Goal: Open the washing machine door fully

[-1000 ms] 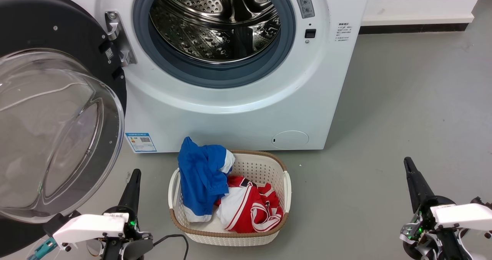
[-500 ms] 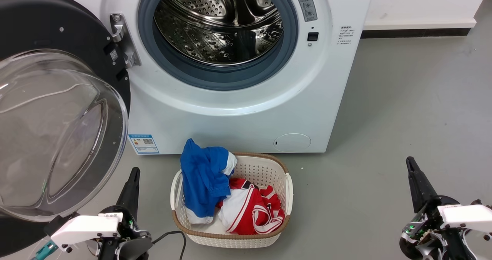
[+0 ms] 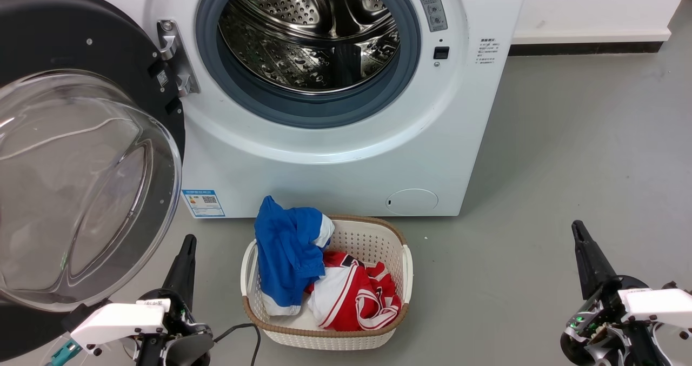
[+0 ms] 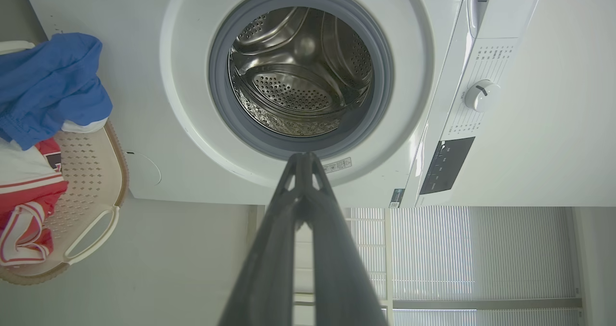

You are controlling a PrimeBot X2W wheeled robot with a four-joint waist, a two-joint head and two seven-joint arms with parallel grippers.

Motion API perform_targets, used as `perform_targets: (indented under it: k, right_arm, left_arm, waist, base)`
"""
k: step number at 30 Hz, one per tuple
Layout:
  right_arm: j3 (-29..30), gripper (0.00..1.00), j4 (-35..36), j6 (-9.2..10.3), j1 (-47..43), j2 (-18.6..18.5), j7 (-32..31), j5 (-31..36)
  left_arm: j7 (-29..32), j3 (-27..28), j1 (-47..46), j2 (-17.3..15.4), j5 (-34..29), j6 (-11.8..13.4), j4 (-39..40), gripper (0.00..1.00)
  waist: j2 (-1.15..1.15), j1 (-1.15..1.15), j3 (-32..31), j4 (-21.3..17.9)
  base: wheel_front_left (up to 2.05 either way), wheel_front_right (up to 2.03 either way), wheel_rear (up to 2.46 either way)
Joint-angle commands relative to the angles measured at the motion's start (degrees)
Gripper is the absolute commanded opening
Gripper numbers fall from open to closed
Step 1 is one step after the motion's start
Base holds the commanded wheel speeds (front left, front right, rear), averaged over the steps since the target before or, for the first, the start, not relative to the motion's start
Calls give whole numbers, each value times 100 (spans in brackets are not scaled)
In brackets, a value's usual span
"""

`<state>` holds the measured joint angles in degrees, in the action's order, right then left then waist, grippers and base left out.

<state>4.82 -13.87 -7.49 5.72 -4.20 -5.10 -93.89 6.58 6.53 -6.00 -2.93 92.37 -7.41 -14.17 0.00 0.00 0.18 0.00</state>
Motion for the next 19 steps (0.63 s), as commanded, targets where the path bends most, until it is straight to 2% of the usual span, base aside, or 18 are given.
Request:
perform_targets:
  k: [1, 19]
  right_arm:
    - [10, 0, -13, 0, 61, 16, -24, 15]
    - [46, 0, -14, 0, 65, 38, -48, 54]
  left_arm:
    - [15, 19, -40, 16, 7, -25, 21, 0]
    - [14, 18, -39, 15, 8, -25, 21, 0]
  waist:
    - [0, 0, 0, 0]
    - [0, 0, 0, 0]
  base:
    - [0, 0, 0]
    - [0, 0, 0]
